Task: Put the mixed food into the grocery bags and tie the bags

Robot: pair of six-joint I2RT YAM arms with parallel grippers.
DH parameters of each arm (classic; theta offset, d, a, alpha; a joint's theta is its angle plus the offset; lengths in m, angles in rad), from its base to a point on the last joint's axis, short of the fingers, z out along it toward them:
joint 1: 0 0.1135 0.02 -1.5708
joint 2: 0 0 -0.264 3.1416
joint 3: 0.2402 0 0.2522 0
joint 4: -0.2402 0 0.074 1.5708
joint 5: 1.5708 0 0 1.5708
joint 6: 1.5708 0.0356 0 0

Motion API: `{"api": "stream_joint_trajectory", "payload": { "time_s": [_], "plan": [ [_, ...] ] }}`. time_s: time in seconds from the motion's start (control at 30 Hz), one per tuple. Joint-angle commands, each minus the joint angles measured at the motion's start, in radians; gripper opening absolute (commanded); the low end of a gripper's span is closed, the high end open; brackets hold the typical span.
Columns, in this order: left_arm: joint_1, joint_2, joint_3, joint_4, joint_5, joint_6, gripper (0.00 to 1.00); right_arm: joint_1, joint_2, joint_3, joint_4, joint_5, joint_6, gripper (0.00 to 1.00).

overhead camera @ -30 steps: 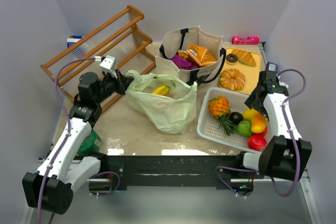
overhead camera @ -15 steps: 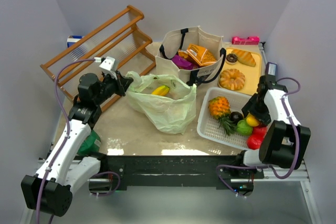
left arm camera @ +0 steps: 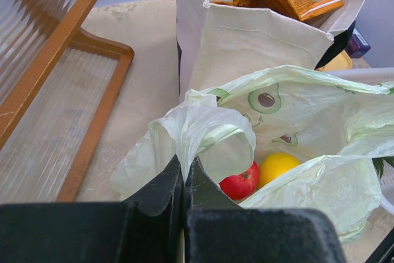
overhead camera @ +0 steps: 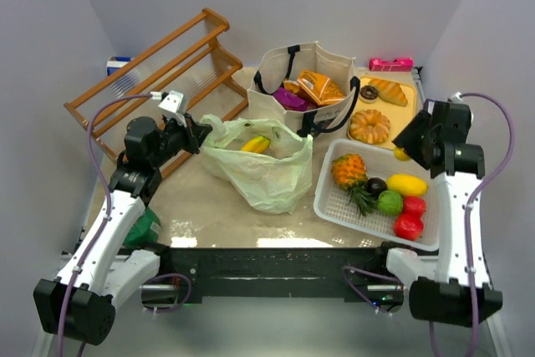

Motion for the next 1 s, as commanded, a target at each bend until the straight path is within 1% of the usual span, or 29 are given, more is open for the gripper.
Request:
{"api": "stream_joint_trajectory", "payload": {
  "time_s": [0.0,0.03,0.07,0.1,0.13,0.17,0.2,0.27,0.3,0.37,0.4,0.43,0.5,0.57,0.67,0.7,0.73,0.87,0.97],
  "plan": [
    [-0.004,-0.005,0.011,0.042,0.024,0.014,0.00,0.257,-0.082,0.103,0.193,-0.114,0.093,0.05],
    [-0.004,-0.003,0.010,0.045,0.025,0.013,0.00,0.322,-0.069,0.132,0.218,-0.091,0.107,0.06],
    [-0.004,-0.003,0.007,0.048,0.027,0.013,0.00,0.383,-0.037,0.208,0.239,-0.078,0.103,0.05],
    [-0.004,0.000,0.009,0.050,0.033,0.011,0.00,0.498,0.040,0.251,0.271,-0.079,0.095,0.06],
    [-0.004,0.000,0.009,0.053,0.035,0.011,0.00,0.559,0.098,0.299,0.273,-0.071,0.075,0.04],
    [-0.004,-0.001,0.006,0.054,0.038,0.010,0.00,0.628,0.152,0.410,0.275,-0.036,0.051,0.04],
    [-0.004,-0.001,0.004,0.053,0.038,0.010,0.00,0.770,0.262,0.469,0.267,-0.004,0.025,0.03],
    [-0.004,-0.012,-0.006,0.053,0.030,0.010,0.00,0.891,0.350,0.614,0.269,0.080,-0.043,0.03],
    [-0.004,-0.017,-0.008,0.054,0.024,0.013,0.00,0.964,0.390,0.640,0.302,0.085,-0.067,0.03],
    [-0.004,-0.026,-0.012,0.086,0.012,0.017,0.00,0.994,0.479,0.687,0.330,0.050,-0.083,0.04],
    [-0.004,-0.029,-0.013,0.085,0.003,0.019,0.00,1.000,0.508,0.701,0.339,-0.037,-0.083,0.05],
    [-0.004,-0.032,-0.013,0.085,-0.001,0.021,0.00,1.003,0.571,0.715,0.333,-0.065,-0.066,0.06],
    [-0.004,-0.035,-0.014,0.083,-0.010,0.025,0.00,1.010,0.620,0.741,0.303,-0.125,-0.048,0.06],
    [-0.004,-0.034,-0.014,0.083,-0.010,0.024,0.00,1.010,0.669,0.730,0.286,-0.125,-0.035,0.06],
    [-0.004,-0.032,-0.013,0.085,-0.001,0.021,0.00,1.011,0.674,0.671,0.301,-0.094,-0.071,0.06],
    [-0.004,-0.034,-0.016,0.088,0.002,0.017,0.00,1.010,0.678,0.661,0.296,-0.082,-0.084,0.07],
    [-0.004,-0.034,-0.016,0.090,0.006,0.016,0.00,1.010,0.688,0.666,0.284,-0.044,-0.107,0.07],
    [-0.004,-0.032,-0.017,0.091,0.007,0.014,0.00,1.010,0.780,0.713,0.172,-0.030,-0.130,0.08],
    [-0.004,-0.032,-0.017,0.091,0.004,0.016,0.00,1.010,0.795,0.681,0.141,-0.015,-0.134,0.08]
  ]
}}
